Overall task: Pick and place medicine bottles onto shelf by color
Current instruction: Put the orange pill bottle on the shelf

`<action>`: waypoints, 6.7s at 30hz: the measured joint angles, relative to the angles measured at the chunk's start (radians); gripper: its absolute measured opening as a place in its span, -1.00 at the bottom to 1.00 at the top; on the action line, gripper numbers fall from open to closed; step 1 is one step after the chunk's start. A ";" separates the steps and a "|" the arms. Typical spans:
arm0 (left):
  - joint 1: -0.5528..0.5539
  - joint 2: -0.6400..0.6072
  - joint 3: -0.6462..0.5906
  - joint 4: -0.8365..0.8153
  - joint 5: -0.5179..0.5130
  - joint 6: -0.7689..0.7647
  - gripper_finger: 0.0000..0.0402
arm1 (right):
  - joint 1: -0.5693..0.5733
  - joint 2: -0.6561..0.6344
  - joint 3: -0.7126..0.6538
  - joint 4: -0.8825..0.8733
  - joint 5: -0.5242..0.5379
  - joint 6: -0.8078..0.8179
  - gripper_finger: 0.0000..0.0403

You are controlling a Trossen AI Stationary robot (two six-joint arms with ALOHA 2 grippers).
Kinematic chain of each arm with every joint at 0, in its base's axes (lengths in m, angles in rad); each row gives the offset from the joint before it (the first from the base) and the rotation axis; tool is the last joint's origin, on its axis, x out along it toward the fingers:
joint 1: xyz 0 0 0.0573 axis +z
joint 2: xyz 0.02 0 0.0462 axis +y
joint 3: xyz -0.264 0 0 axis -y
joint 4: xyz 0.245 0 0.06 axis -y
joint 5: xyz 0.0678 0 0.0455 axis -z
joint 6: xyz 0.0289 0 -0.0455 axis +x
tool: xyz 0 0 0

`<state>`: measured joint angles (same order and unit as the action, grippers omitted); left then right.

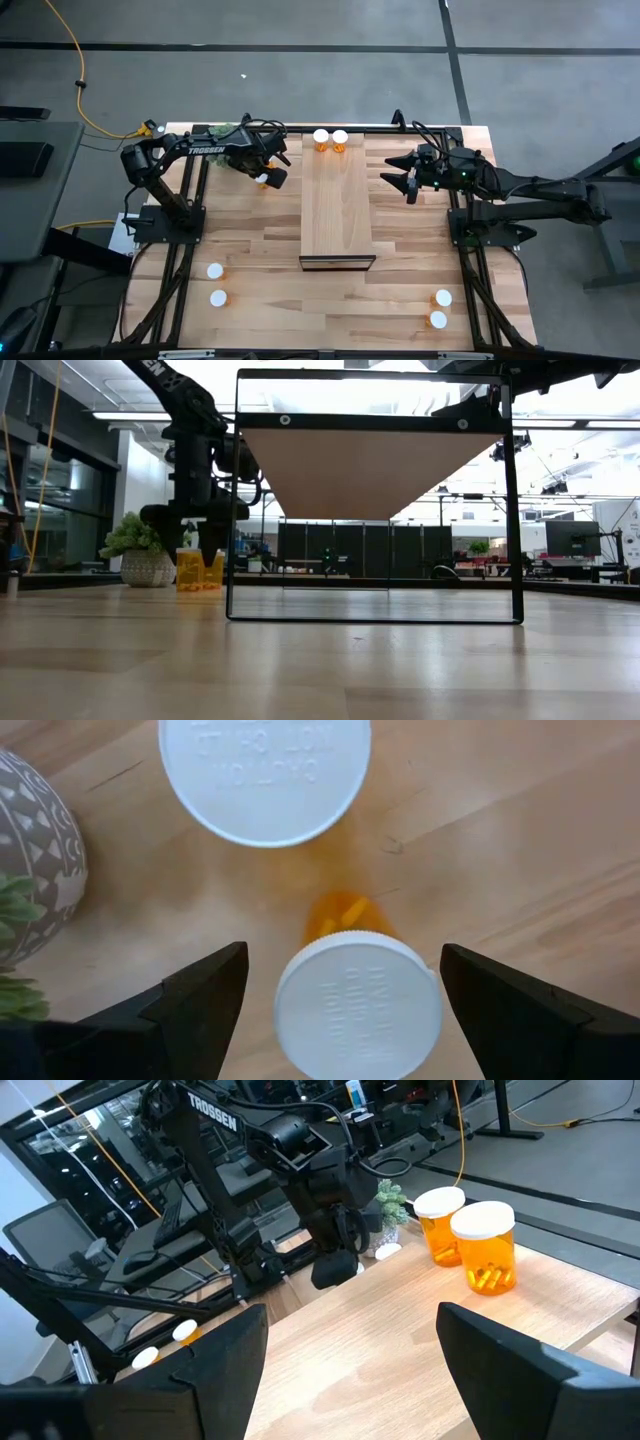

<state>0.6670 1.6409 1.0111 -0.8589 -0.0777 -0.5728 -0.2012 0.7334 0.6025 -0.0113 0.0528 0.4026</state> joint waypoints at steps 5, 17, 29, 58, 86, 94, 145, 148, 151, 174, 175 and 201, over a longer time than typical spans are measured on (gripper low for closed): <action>0.000 0.000 0.000 0.000 -0.012 0.000 0.60 | 0.000 0.000 0.000 0.000 0.000 0.000 0.40; 0.000 0.000 0.000 0.010 -0.012 0.000 0.44 | 0.000 0.000 0.000 0.000 0.000 0.000 0.40; 0.000 -0.001 0.000 0.012 -0.008 0.000 0.02 | 0.000 0.000 0.000 0.000 0.000 0.000 0.40; 0.000 -0.213 0.477 -0.208 0.084 0.172 -0.02 | 0.000 0.000 0.000 -0.006 0.000 0.000 0.40; -0.034 0.222 0.870 -0.319 0.037 0.272 -0.01 | 0.000 0.000 0.000 -0.008 0.000 0.000 0.40; -0.050 0.221 0.871 -0.267 0.043 0.263 -0.01 | 0.000 0.000 0.000 -0.008 0.000 0.000 0.40; -0.073 0.268 0.871 -0.246 0.040 0.428 0.00 | 0.000 0.001 0.000 -0.008 0.000 0.043 0.40; -0.075 0.268 0.871 -0.246 0.040 0.438 0.00 | 0.000 0.001 0.000 -0.008 0.000 0.043 0.40; -0.074 0.269 0.871 -0.246 0.041 0.443 0.00 | 0.000 0.001 0.000 -0.008 0.000 0.043 0.40; -0.063 0.229 0.930 -0.299 0.040 0.461 0.45 | 0.000 0.001 0.000 -0.008 0.000 0.042 0.40; -0.061 0.219 0.949 -0.311 0.039 0.459 0.45 | 0.000 0.001 0.000 -0.008 0.000 0.038 0.40; -0.348 -0.843 -0.288 1.005 -0.009 0.185 0.44 | 0.000 0.000 0.000 -0.002 0.000 -0.021 0.40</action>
<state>0.3190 0.7975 0.7230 0.1457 -0.0868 -0.3880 -0.2009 0.7338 0.6022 -0.0131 0.0525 0.3821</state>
